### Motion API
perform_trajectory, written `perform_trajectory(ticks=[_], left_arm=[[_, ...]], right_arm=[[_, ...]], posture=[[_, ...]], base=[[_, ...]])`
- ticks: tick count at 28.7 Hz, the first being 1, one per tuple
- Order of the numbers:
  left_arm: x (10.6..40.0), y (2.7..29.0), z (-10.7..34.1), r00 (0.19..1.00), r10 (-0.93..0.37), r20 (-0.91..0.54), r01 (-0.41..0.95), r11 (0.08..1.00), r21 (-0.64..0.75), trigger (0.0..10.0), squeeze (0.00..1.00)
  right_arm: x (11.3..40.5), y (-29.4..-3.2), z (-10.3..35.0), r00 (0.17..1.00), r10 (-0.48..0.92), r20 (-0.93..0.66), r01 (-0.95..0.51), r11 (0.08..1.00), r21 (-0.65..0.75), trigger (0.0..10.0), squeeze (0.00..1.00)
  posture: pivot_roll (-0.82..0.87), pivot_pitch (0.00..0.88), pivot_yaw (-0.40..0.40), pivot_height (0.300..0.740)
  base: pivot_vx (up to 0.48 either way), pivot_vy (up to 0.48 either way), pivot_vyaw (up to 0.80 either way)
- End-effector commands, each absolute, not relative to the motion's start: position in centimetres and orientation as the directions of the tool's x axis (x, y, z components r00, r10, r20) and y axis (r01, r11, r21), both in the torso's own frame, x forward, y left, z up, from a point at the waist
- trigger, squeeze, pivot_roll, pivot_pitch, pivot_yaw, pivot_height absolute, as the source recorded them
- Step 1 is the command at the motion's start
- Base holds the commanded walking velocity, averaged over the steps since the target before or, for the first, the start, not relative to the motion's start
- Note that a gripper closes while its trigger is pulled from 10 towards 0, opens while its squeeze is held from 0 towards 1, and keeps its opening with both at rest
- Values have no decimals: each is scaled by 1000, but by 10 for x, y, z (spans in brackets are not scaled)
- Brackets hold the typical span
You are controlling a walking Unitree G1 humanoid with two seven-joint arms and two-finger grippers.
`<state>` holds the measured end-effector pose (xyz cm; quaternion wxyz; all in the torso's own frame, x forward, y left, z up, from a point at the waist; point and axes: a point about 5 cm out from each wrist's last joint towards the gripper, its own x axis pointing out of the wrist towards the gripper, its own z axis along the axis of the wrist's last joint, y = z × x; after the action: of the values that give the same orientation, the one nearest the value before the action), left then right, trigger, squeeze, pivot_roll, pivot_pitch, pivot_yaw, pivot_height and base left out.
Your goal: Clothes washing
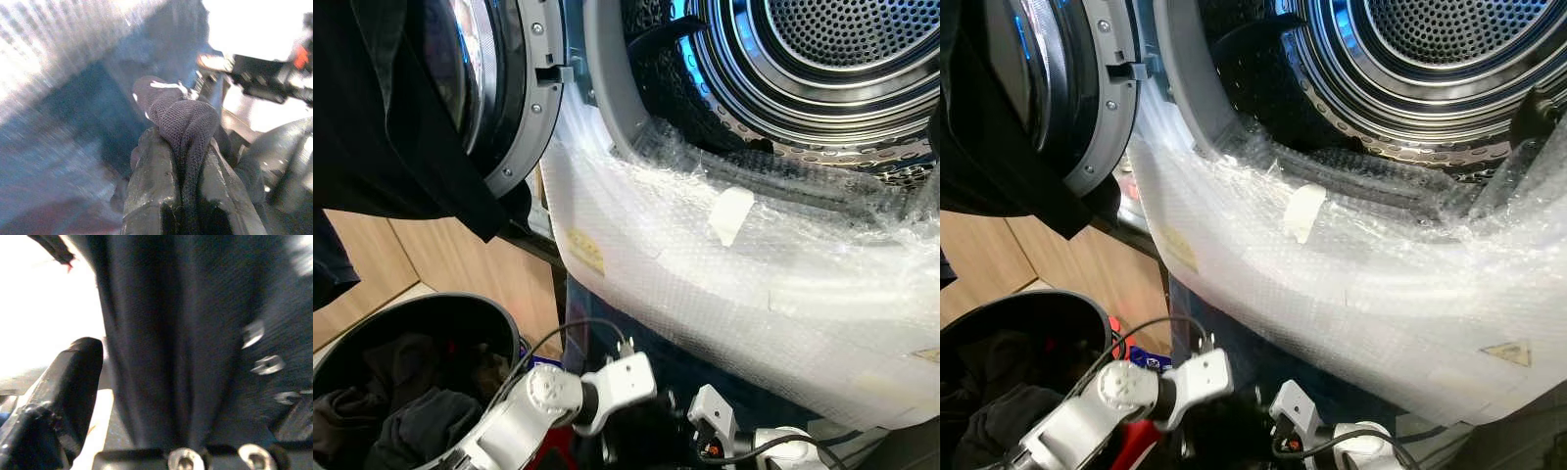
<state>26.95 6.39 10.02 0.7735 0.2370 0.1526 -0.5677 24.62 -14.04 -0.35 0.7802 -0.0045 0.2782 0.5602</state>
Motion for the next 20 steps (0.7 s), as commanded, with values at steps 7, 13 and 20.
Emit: perform_trajectory(ticks=[7, 13, 20], left_arm=[[280, 56, 116, 359, -828, -430, 927, 265, 264, 0, 0], [279, 52, 118, 350, -839, -416, 931, 261, 257, 0, 0], [284, 49, 124, 412, -832, -372, 898, 301, 321, 0, 0]], right_arm=[[244, -144, -1, 191, 880, -434, -886, 345, 309, 10000, 0], [254, -148, -9, 376, 775, -507, -821, 533, 205, 10000, 0], [243, -149, -13, 351, 804, -480, -810, 518, 276, 10000, 0]], posture=[[174, 0, -38, 740], [168, 0, -34, 740], [149, 0, -25, 740]], base=[[0, 0, 0], [0, 0, 0], [0, 0, 0]])
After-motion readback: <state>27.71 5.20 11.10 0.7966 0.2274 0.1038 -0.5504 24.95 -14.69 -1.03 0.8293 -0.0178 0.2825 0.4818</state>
